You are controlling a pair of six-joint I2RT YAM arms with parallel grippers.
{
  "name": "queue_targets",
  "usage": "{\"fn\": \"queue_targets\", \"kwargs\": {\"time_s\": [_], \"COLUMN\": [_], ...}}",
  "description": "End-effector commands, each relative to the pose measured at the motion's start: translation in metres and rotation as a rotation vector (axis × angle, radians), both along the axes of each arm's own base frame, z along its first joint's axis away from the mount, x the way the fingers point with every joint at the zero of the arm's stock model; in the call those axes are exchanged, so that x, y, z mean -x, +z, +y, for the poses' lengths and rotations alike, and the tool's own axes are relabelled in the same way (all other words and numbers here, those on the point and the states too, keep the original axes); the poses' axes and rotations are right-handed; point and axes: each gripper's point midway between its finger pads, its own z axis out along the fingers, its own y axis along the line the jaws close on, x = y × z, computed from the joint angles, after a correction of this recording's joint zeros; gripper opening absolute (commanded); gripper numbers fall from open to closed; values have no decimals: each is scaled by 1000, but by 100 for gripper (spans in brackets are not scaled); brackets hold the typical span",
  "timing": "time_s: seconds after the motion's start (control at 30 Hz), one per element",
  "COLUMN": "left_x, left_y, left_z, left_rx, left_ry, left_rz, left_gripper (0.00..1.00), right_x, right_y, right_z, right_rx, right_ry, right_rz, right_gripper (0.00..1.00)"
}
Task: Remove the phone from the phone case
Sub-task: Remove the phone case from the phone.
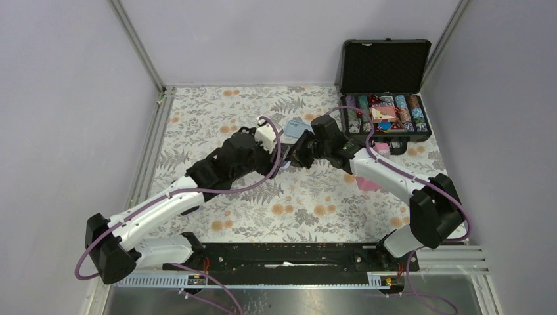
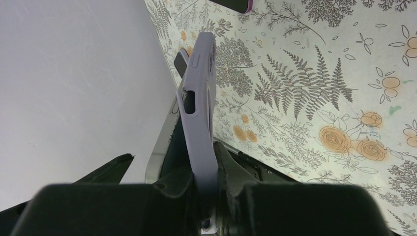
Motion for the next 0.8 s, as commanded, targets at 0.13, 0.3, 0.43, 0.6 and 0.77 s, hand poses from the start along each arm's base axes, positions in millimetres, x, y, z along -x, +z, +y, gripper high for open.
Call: {"fn": "queue_targets", "kwargs": {"time_s": [0.13,0.3,0.43,0.6,0.77], "left_x": [1,-15,-19,-30,-39], "left_y": [10,0,1,5,10], "left_z": [-8,-1,-10,-13,-9], "left_rx": [-11,-77,-58,-72,-58], "left_ry": [-88,-12,-20,48,105], "left_rz": [-90,-88,-92,-125,-195], "left_gripper": [58,35,30,31,24], "right_x": [0,4,5,11,16], "right_y": [55,56,59,66,70], "right_z": [13,12,15,18,17], "right_rx": [-102,-99,-119,-152,-164], "right_ry": [15,22,39,62,66], "right_rz": [-40,-32,-30,-18,0], "right_gripper": [0,0,0,0,0]}}
